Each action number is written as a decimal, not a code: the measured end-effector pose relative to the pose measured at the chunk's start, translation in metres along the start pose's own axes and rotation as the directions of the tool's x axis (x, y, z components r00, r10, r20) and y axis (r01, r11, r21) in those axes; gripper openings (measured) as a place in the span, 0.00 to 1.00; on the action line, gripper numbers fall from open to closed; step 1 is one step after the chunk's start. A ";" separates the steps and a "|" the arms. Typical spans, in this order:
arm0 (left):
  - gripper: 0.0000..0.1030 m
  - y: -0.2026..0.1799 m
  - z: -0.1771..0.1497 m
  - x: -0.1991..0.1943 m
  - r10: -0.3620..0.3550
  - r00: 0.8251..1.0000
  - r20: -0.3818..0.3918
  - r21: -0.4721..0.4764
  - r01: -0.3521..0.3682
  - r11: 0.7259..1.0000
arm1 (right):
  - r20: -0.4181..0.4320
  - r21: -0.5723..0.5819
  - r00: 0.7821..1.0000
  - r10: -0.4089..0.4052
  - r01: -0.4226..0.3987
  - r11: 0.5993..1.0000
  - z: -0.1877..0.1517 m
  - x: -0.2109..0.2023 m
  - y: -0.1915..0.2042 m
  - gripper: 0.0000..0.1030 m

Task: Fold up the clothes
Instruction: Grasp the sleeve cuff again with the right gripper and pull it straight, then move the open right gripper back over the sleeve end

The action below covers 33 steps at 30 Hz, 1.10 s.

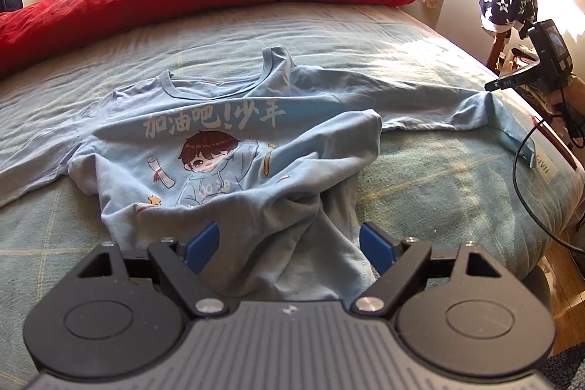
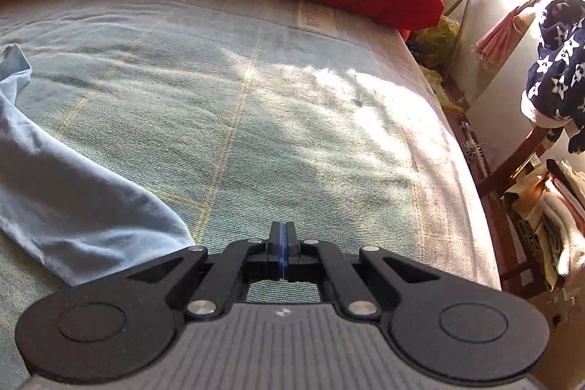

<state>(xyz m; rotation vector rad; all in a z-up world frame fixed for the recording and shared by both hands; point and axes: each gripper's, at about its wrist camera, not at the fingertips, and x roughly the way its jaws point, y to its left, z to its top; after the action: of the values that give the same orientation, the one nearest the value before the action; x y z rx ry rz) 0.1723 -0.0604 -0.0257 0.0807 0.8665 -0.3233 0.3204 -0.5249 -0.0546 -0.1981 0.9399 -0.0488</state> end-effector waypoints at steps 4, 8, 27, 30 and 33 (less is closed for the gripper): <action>0.82 0.001 0.002 0.001 0.001 1.000 0.002 -0.002 -0.001 1.000 | 0.058 -0.003 0.988 0.146 -0.146 0.989 0.010 -0.017 0.020 0.04; 0.82 0.000 0.005 -0.002 -0.017 1.000 0.013 0.010 0.017 1.000 | 0.092 -0.029 0.954 0.286 -0.285 0.958 0.033 -0.020 0.056 0.12; 0.82 0.029 -0.003 0.010 0.007 1.000 -0.008 -0.060 -0.008 0.998 | -0.035 -0.221 0.832 0.553 -0.546 0.808 0.064 0.033 0.213 0.12; 0.82 0.031 -0.003 0.015 0.004 1.000 -0.013 -0.067 -0.005 0.998 | -0.048 -0.238 0.826 0.562 -0.555 0.797 0.059 0.027 0.215 0.12; 0.82 0.030 -0.003 0.017 -0.007 1.000 -0.012 -0.067 0.007 0.998 | 0.022 -0.219 0.825 0.564 -0.547 0.808 0.069 0.018 0.199 0.13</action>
<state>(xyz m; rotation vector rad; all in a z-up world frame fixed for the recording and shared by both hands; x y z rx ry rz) 0.1895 -0.0353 -0.0423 0.0177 0.8889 -0.3004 0.3782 -0.3220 -0.0670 -0.1042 0.8855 0.6026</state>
